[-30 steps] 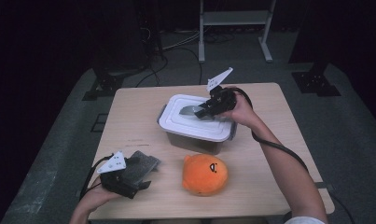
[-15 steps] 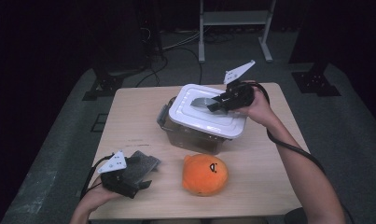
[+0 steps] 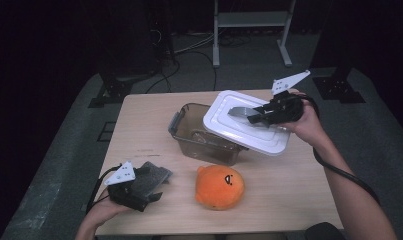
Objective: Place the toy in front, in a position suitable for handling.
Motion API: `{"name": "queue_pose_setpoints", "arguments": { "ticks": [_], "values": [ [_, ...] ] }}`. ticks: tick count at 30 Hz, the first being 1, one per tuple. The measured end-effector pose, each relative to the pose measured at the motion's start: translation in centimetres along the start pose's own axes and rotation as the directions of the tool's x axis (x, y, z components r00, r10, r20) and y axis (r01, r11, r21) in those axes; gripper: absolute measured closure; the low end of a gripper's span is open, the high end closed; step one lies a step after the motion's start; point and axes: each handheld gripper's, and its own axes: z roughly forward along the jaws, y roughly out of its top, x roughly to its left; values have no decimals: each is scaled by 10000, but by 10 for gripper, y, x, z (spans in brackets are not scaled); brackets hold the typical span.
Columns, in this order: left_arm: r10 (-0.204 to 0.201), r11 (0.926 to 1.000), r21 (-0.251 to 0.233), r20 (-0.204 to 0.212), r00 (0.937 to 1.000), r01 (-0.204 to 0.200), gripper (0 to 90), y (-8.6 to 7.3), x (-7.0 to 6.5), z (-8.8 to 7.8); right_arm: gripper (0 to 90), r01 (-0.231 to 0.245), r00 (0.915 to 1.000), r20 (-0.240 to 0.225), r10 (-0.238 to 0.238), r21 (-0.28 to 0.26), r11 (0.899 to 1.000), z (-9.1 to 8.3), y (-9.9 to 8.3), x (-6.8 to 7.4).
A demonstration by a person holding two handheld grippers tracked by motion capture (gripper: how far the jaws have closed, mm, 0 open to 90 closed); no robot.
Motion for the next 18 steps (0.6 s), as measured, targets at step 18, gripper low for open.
{"name": "queue_pose_setpoints", "arguments": {
  "ticks": [18],
  "values": [
    [-96, 9997, -225, -142, 9999, 93, 27, -2, 3, -2, 667, -436, 9969, 635, 455, -313, 9986, -50, -44, 13]
  ]
}}
